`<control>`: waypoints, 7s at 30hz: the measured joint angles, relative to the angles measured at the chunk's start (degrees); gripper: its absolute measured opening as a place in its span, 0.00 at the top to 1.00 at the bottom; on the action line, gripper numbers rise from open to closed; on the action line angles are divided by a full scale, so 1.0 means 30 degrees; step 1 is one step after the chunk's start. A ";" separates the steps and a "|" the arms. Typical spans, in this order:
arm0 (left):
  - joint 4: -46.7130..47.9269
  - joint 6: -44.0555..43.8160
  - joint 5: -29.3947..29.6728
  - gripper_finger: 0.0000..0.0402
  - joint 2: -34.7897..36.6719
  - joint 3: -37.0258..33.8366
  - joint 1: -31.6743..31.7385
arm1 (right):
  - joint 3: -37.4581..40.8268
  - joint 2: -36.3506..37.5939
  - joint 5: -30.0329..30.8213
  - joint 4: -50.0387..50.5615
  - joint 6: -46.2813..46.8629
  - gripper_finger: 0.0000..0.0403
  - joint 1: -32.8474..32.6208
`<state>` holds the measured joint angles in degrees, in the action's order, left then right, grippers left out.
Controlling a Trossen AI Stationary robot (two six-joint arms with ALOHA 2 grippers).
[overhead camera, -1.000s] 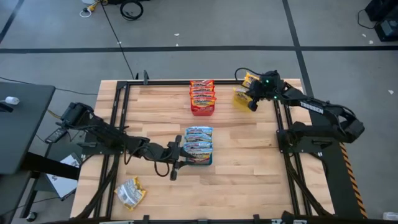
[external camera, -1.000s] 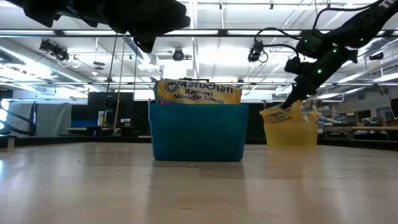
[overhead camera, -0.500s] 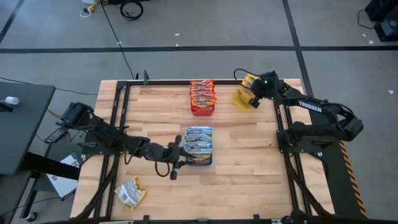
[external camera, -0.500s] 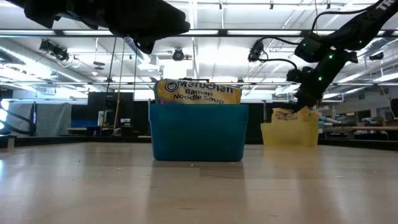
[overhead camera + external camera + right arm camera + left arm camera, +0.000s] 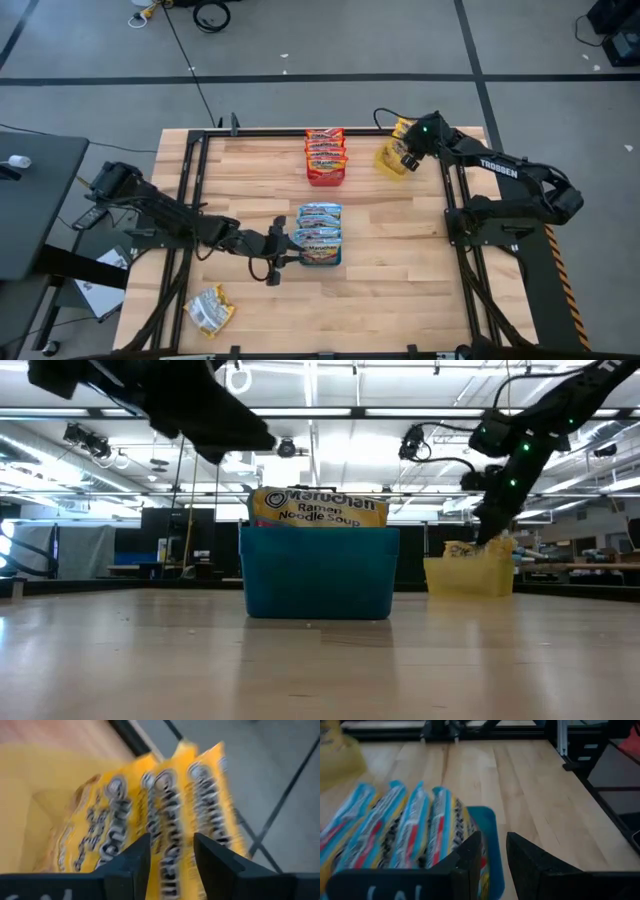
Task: Sort Maruchan noodles
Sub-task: Put the yellow noodle pack into the yellow bin
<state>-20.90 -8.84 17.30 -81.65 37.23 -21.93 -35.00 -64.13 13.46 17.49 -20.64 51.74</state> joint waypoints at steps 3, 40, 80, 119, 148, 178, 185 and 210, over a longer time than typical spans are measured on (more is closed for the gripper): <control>0.1865 -0.0435 0.0006 0.76 0.1503 0.0000 0.0000 | -0.1469 0.0039 0.0254 0.1626 0.0704 0.61 -0.0463; 2.0661 -1.7355 -0.4992 0.90 0.0237 0.6004 -1.3866 | -0.3667 -0.1849 0.7901 -0.2583 1.3819 0.61 -2.3398; 1.6444 -0.4291 0.2064 0.99 -0.5577 0.6588 -0.9960 | -0.3667 -0.3873 0.7587 -0.8957 0.8777 0.63 -2.8141; -0.3947 0.5186 -0.2857 1.00 0.7621 -0.2594 -0.5436 | -1.1514 -1.4845 0.2739 -1.9495 -0.2149 0.20 -2.6592; -0.7192 0.7170 -0.3439 1.00 0.5722 -0.2586 -0.1932 | -1.1485 -1.4838 0.4559 -1.8812 -0.5871 0.29 -2.6546; 0.8927 0.5974 0.7251 0.56 1.0307 0.1486 -0.4664 | -1.1485 -1.0212 0.6534 -0.5751 0.7050 0.67 -2.4868; 1.3098 0.2010 0.7363 0.54 1.1230 0.1333 -0.5398 | -1.1485 -0.7164 0.5961 0.6723 1.6859 0.67 -2.0032; 1.3686 0.0664 0.7359 0.53 1.1222 0.0204 -0.5509 | -1.1546 -1.0387 0.2687 1.6349 1.2248 0.67 -0.7551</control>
<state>20.16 -6.85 39.38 -47.99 37.85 -38.46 -69.63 -95.29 21.52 66.54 16.11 29.09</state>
